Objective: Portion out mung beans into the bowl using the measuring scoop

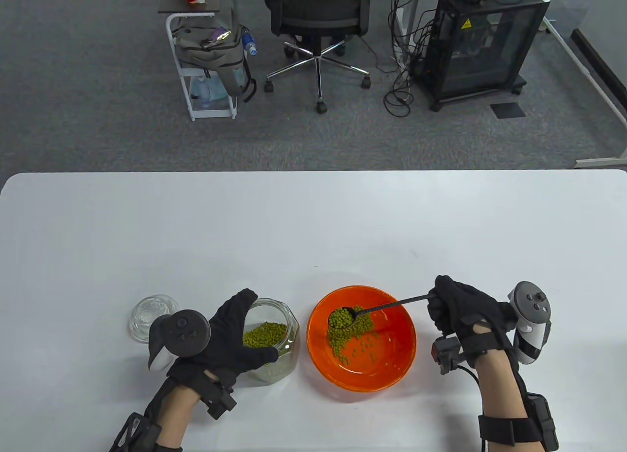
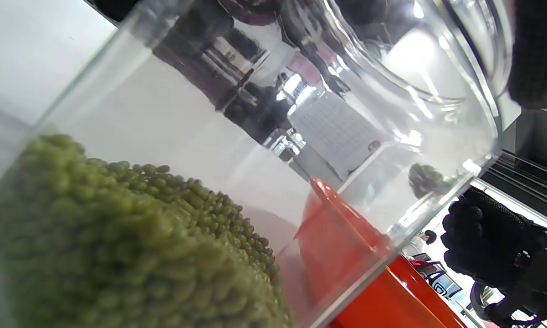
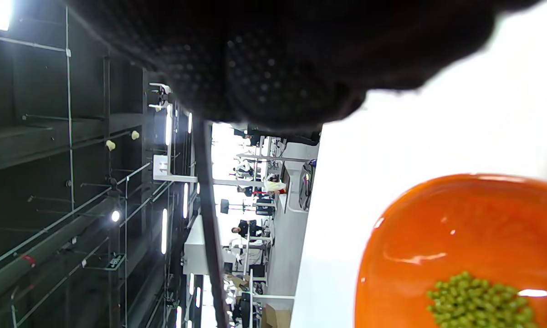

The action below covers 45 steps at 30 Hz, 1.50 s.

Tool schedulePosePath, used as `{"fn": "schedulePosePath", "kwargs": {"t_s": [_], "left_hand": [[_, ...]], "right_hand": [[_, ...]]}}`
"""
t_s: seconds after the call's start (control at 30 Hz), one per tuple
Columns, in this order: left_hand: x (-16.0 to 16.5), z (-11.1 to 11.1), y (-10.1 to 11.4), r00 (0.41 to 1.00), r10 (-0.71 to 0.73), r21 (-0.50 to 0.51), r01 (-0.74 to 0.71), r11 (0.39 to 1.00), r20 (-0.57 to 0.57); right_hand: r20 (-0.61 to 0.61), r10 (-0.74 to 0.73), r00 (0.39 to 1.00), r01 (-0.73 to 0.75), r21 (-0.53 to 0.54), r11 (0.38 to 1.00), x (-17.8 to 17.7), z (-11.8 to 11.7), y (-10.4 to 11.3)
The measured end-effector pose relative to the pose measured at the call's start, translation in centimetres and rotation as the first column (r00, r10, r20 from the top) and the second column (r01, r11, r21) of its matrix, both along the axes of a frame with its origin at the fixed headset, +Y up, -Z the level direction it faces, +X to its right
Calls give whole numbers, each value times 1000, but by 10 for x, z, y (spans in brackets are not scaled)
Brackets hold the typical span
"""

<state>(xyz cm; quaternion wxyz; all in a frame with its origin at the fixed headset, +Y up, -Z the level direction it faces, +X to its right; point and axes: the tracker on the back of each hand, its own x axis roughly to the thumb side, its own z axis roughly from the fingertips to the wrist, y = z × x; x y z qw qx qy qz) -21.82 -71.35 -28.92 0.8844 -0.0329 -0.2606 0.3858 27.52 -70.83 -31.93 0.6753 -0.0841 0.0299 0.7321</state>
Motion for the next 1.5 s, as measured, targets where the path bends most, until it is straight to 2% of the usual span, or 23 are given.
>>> {"fn": "schedulePosePath", "kwargs": {"t_s": [0.3, 0.43, 0.73, 0.8, 0.9, 1.03, 1.17, 1.27, 1.37, 1.5], "left_hand": [[0, 0, 0, 1000, -3, 1, 3, 1000, 1], [0, 0, 0, 1000, -3, 0, 3, 1000, 3], [0, 0, 0, 1000, -2, 0, 2, 1000, 3], [0, 0, 0, 1000, -2, 0, 2, 1000, 3], [0, 0, 0, 1000, -2, 0, 2, 1000, 3], [0, 0, 0, 1000, -2, 0, 2, 1000, 2], [0, 0, 0, 1000, -1, 0, 1, 1000, 2], [0, 0, 0, 1000, 0, -1, 0, 1000, 2], [0, 0, 0, 1000, 0, -1, 0, 1000, 2], [0, 0, 0, 1000, 0, -1, 0, 1000, 2]], "right_hand": [[-19, 161, 987, -160, 23, 987, -4, 1, -4], [-17, 247, 969, -245, 78, 966, -12, 5, 2], [-9, 484, 875, -458, 309, 834, -39, 20, 30], [4, 538, 843, -500, 375, 781, -46, 25, 37], [40, 625, 780, -560, 492, 667, -56, 33, 47], [62, 675, 735, -549, 637, 541, -70, 44, 57], [123, 743, 658, -538, 767, 349, -86, 60, 67], [174, 775, 607, -536, 810, 238, -96, 71, 72], [270, 787, 554, -536, 840, 89, -105, 84, 77], [357, 771, 528, -530, 848, -29, -110, 95, 83]]}}
